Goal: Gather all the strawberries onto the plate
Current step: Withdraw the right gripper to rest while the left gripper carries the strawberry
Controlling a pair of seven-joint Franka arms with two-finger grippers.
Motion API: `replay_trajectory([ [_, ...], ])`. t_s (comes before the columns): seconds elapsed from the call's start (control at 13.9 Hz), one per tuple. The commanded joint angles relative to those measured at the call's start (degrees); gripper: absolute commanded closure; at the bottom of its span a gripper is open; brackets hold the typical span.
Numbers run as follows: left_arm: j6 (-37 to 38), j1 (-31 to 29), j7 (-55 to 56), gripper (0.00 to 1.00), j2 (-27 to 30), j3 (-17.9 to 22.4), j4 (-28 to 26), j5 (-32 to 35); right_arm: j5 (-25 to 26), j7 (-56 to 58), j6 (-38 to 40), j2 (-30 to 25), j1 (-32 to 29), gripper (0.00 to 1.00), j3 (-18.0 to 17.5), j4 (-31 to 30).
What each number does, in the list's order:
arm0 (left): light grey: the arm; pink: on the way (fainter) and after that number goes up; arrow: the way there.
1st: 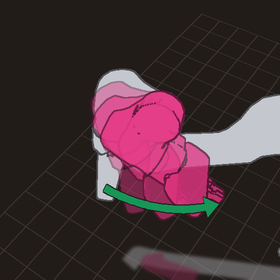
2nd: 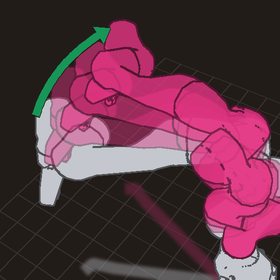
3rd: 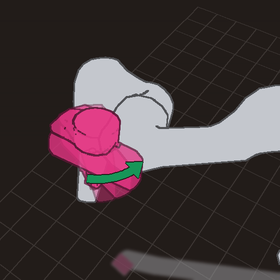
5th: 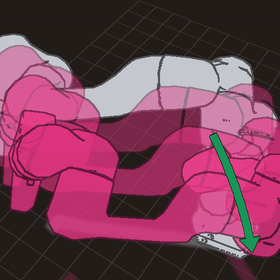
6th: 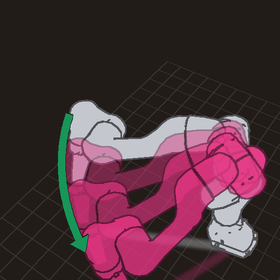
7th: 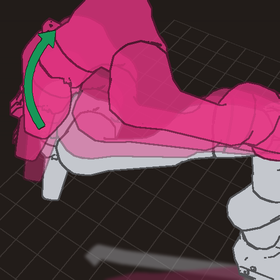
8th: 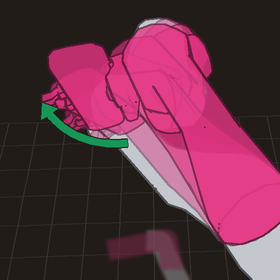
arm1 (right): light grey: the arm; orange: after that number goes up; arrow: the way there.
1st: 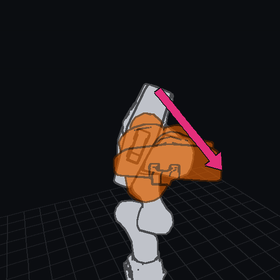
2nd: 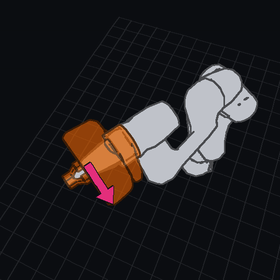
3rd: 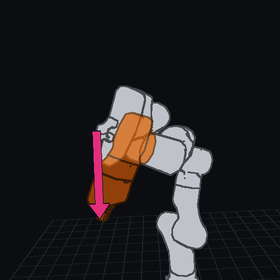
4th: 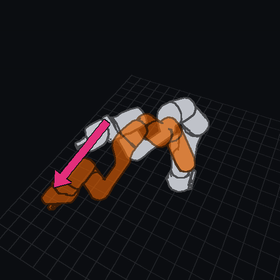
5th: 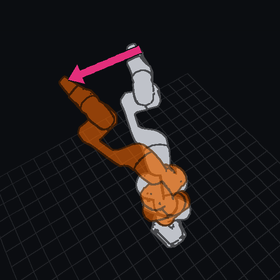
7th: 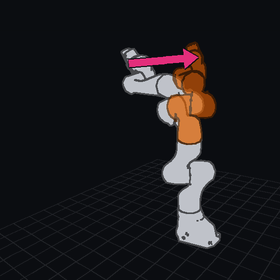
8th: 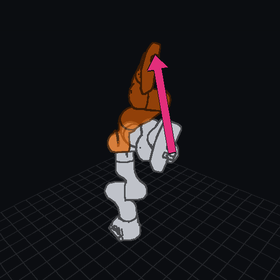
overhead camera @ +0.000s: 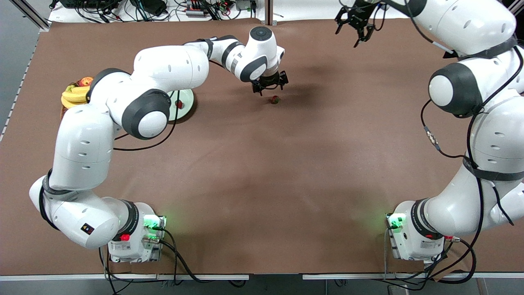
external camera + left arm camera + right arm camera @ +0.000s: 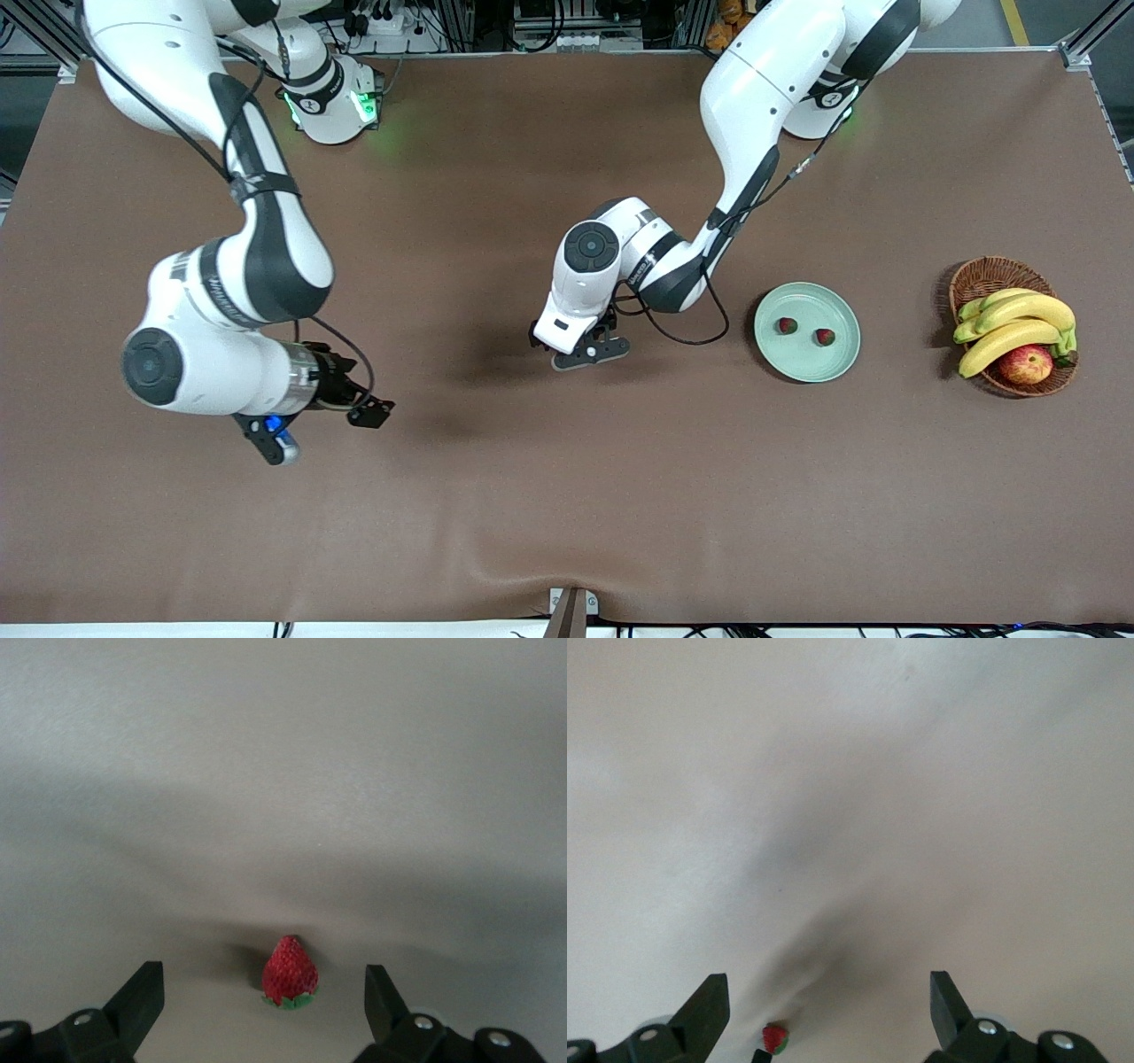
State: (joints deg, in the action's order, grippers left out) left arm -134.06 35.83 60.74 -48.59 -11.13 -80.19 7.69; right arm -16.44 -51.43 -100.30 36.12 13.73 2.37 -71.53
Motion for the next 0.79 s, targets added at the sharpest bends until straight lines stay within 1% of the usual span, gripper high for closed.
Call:
replay_trajectory([
  [0.0,-0.3,1.6,-3.6,0.0,-1.9,1.7,2.6,1.3,1.4,4.7,2.4,-2.5,-4.6,0.0,-2.5,-0.6],
  [0.07,-0.4,2.4,-4.4,0.0,-2.4,2.3,3.1,1.3,2.9,6.4,3.4,-2.9,-6.9,0.0,-4.2,-0.6],
  [0.29,-0.4,4.7,-4.4,0.0,-4.3,4.4,5.4,1.2,9.4,8.4,4.8,-4.6,-14.5,0.0,-12.3,-0.6],
  [0.36,-0.4,4.9,-4.4,0.0,-4.3,4.5,5.4,1.2,11.6,9.3,4.9,-5.3,-15.5,0.0,-13.5,-0.6],
  [0.43,-0.4,5.0,-4.4,0.06,-4.4,4.5,5.5,1.2,12.7,10.8,4.9,-6.0,-15.7,0.0,-13.5,-0.6],
  [0.58,-0.4,5.0,-4.2,0.26,-4.5,4.5,5.4,1.2,12.8,16.2,6.9,-7.7,-16.6,0.0,-13.4,-0.6],
  [0.72,-0.5,5.0,-4.0,0.33,-4.9,4.5,5.4,1.2,13.7,24.7,8.5,-10.6,-17.2,0.0,-12.8,-1.1],
])
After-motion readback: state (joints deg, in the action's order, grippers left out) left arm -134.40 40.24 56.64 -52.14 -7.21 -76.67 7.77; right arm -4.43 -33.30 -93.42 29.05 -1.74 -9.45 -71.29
